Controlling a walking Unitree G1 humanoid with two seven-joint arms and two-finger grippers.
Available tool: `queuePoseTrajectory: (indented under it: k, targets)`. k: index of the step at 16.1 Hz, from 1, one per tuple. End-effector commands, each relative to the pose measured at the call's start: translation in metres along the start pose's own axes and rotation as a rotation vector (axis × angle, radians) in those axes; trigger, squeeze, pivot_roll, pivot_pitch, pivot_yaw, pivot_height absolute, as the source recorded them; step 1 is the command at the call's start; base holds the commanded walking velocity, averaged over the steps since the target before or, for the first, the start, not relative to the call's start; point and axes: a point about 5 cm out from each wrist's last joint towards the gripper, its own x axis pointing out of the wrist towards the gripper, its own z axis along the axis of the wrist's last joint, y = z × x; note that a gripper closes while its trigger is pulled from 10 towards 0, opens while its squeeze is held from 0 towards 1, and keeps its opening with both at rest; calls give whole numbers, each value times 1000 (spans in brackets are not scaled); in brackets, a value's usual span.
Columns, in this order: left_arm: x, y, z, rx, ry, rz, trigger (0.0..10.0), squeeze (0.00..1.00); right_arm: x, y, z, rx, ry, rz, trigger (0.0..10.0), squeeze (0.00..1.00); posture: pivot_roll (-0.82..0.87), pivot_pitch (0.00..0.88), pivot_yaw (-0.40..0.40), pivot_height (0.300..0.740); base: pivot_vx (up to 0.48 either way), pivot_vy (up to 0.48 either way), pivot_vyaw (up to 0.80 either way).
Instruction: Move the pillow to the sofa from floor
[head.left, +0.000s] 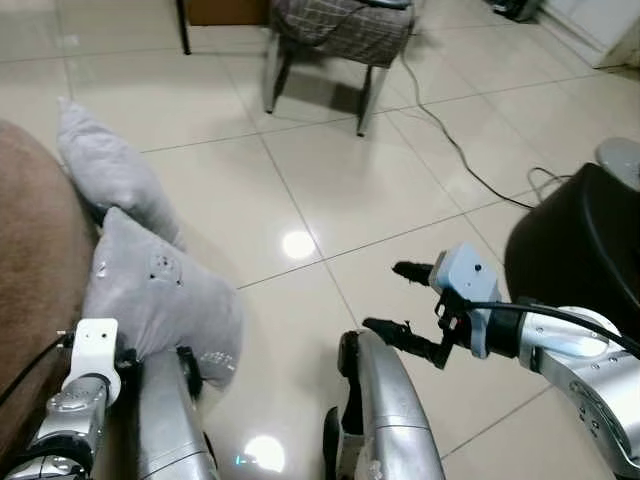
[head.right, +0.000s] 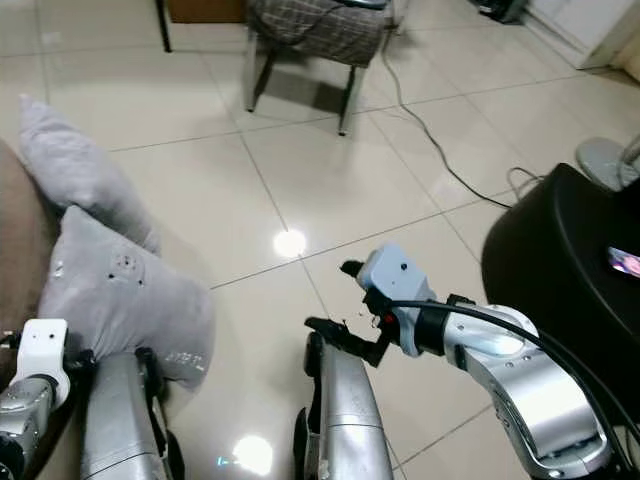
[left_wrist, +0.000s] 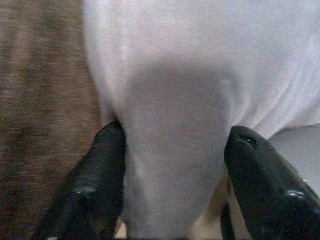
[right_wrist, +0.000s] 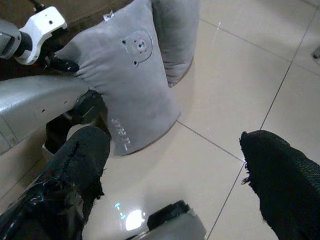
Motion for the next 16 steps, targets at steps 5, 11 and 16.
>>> queuePoseTrajectory:
  k: [5,11,16]
  targets:
    - [-1,-1,-6,20,24,-37,0,0,1,-2,2,4,-9,-39,10000,0,-137,165,-161,520,0,0,0]
    - [1,-8,1,-4,-1,-92,0,0,7,12,1,56,-24,127,10000,0,-108,138,-135,520,0,0,0]
    - [2,-18,9,-24,-24,-139,0,0,10,22,-5,53,44,354,10000,0,-68,109,-115,520,0,0,0]
